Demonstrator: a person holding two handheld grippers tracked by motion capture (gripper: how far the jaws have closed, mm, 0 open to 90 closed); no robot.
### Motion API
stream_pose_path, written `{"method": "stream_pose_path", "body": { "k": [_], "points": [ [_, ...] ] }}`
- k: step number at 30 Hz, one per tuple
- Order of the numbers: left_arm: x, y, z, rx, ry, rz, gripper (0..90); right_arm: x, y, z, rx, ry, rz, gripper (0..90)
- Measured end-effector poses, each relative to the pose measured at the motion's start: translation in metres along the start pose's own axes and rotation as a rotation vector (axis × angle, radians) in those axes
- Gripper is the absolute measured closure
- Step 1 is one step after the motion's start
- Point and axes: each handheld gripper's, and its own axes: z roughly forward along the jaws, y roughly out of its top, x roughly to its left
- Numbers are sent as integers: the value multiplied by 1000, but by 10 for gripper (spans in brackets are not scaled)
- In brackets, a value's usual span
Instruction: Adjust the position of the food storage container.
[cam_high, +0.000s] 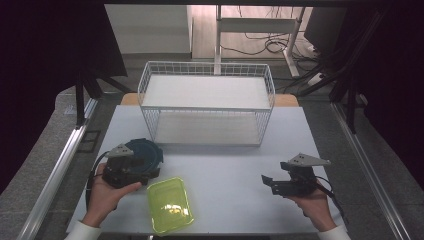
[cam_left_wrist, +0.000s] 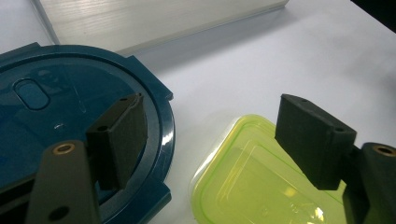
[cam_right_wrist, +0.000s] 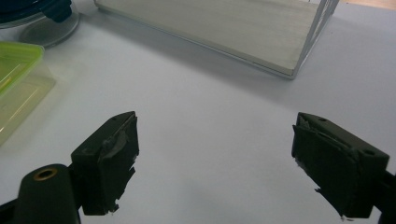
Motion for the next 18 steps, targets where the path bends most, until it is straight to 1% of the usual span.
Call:
{"method": "stream_pose_path", "body": {
  "k": [3, 5, 9, 12, 13, 14, 15, 16, 17, 18],
  "points": [
    [-1, -2, -4, -3, 3, 6, 247, 2, 0, 0, 5, -1, -2, 143],
    [0, -3, -6, -2, 15, 8, 246, 3, 0, 1, 11, 3, -11, 141],
    [-1, -1, -9, -6, 30, 0, 243, 4, 1, -1, 4, 10, -13, 141],
    [-2, 4, -18, -9, 61, 4, 241, 5, 2, -1, 6, 16, -21, 141],
    [0, 5, -21, -3, 90, 7, 241, 6, 2, -1, 11, 17, -26, 141],
    [1, 5, -23, 15, 149, 27, 241, 6, 2, 0, 16, 15, -37, 141],
    [3, 5, -25, 44, 203, 51, 243, 6, 1, 1, 21, 15, -42, 140],
    [7, 4, -26, 63, 228, 52, 243, 7, 1, 1, 26, 15, -46, 140],
    [13, 3, -28, 74, 239, 38, 245, 7, 1, 1, 26, 16, -51, 139],
    [13, 3, -28, 74, 239, 38, 251, 7, 1, 1, 26, 16, -51, 139]
  ]
}}
